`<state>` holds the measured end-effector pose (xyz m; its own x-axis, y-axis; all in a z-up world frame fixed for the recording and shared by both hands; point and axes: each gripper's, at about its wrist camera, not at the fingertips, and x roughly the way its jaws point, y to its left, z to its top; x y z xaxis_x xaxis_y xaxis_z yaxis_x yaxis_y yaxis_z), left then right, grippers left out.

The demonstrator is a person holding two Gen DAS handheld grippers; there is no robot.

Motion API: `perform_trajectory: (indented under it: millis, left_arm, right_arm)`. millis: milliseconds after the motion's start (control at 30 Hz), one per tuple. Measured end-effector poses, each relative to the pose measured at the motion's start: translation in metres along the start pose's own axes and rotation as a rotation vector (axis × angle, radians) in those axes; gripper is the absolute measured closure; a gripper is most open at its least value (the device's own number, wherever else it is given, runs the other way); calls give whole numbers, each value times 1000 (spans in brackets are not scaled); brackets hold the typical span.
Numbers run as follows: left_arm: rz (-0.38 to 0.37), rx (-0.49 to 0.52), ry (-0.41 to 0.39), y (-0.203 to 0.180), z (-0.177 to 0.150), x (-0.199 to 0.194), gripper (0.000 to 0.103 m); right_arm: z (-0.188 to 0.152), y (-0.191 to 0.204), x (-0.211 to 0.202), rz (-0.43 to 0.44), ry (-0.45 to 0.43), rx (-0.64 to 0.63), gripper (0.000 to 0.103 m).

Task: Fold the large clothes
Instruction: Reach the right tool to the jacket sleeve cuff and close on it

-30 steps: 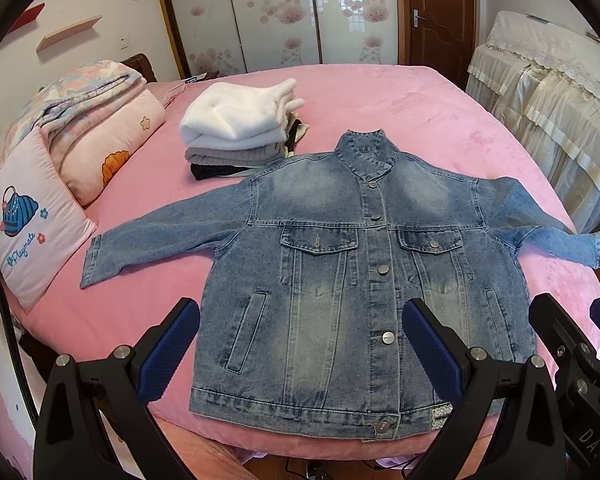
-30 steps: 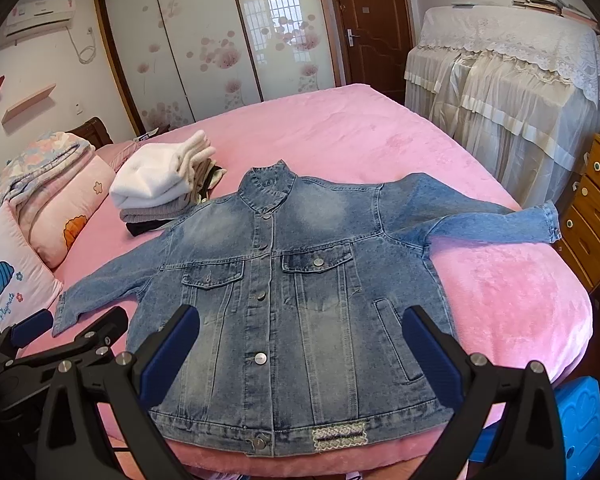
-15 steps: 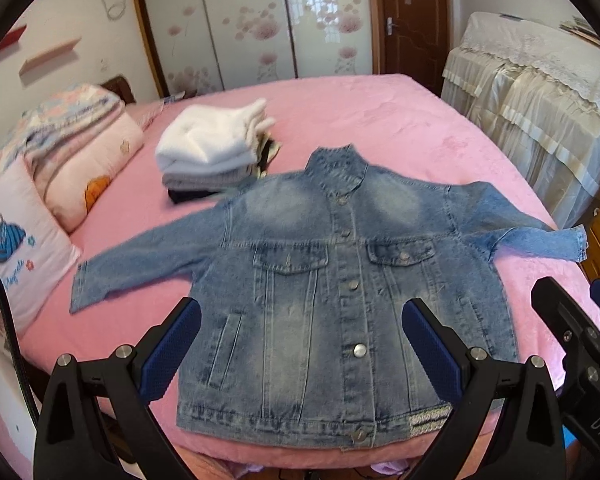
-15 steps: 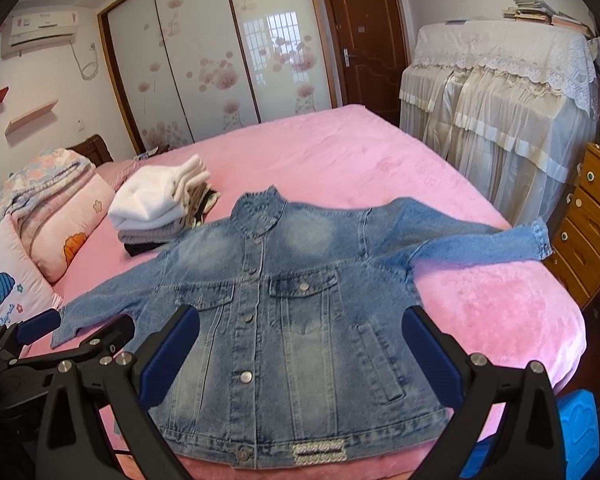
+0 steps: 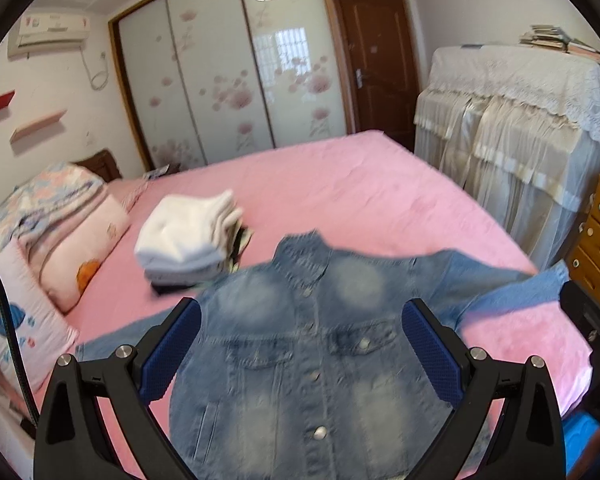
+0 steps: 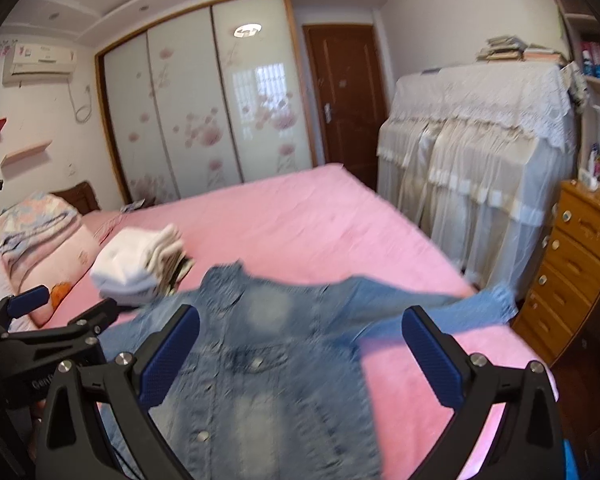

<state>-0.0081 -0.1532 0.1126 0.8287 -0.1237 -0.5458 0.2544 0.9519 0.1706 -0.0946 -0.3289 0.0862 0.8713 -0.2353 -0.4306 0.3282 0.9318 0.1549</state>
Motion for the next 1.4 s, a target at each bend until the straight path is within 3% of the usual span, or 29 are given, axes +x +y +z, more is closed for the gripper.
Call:
perform_trajectory:
  millis: [167, 333, 500, 633, 700, 833, 967, 1100, 1233, 1400]
  left_arm:
    - [-74, 22, -19, -39, 25, 13, 3]
    - [-163, 40, 29, -83, 35, 46, 3]
    - [-274, 11, 152, -125, 23, 110, 3]
    - [-303, 21, 237, -158, -5, 172, 3]
    - [-263, 30, 236, -173, -21, 196, 3]
    - [-280, 39, 167, -189, -40, 214, 3]
    - [-311, 96, 134, -206, -49, 221, 3]
    - [-334, 137, 184, -227, -50, 230, 3]
    - [-324, 138, 187, -235, -43, 235, 3]
    - [-328, 96, 207, -234, -30, 245, 3]
  right_arm:
    - [22, -49, 10, -85, -51, 41, 1]
    - [23, -114, 43, -118, 2, 138, 1]
    - [-3, -177, 84, -184, 100, 228, 1]
    - [-37, -237, 124, -205, 201, 345, 3]
    - [-56, -263, 145, -229, 263, 391, 6]
    - [-87, -300, 173, -235, 337, 503, 8]
    - [-101, -325, 196, -219, 382, 632, 8]
    - [-86, -330, 223, -233, 397, 687, 8]
    - [-67, -331, 265, -308, 444, 691, 8]
    - [-65, -339, 321, -436, 579, 714, 17]
